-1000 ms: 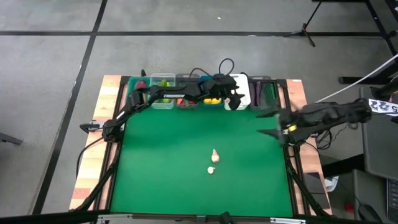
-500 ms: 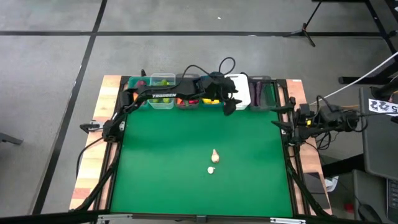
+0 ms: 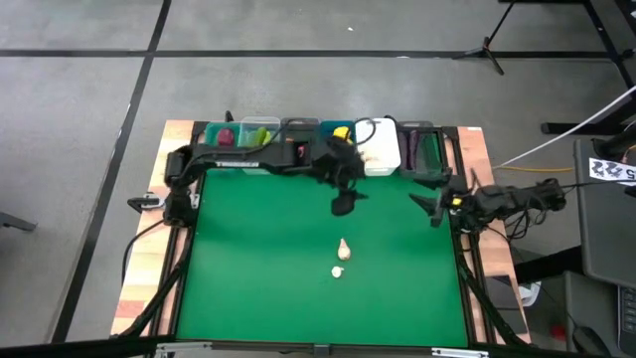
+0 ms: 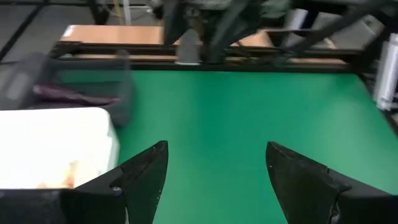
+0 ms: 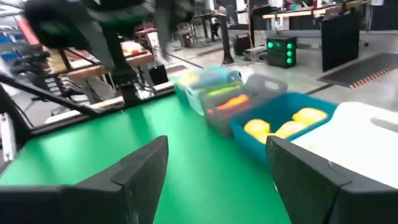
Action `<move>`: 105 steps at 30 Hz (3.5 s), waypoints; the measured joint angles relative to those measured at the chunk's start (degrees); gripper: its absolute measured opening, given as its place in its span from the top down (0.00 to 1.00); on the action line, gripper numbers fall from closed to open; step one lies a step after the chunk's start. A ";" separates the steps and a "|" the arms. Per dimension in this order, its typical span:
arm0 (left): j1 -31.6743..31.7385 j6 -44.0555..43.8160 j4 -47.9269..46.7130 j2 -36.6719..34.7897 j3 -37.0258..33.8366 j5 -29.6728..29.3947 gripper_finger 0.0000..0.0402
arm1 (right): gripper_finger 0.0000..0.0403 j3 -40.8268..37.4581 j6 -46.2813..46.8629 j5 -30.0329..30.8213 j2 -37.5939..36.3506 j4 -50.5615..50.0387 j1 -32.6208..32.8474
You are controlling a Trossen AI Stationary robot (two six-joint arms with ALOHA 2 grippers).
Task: Sort produce into baskets
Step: Put the garlic into the white bin
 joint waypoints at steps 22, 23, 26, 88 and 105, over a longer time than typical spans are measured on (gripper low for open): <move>-12.70 -9.64 52.71 -8.90 -44.53 0.03 0.34 | 0.33 -9.08 -7.57 -16.40 -0.13 9.10 0.07; -12.75 -9.56 52.48 -8.90 -44.65 0.06 0.34 | 0.33 -9.17 -7.30 -16.85 -0.13 9.09 0.05; -13.10 -8.28 52.82 -7.89 -44.67 0.02 0.34 | 0.33 -9.21 -6.84 -19.22 -0.09 8.93 0.07; -11.07 -11.86 65.75 8.14 -44.28 -1.30 0.55 | 0.33 -9.54 -6.32 -18.96 2.56 8.39 0.01; -2.04 -14.44 65.75 4.57 -37.45 -17.53 0.55 | 0.33 -9.54 -4.83 -18.70 2.56 8.44 0.01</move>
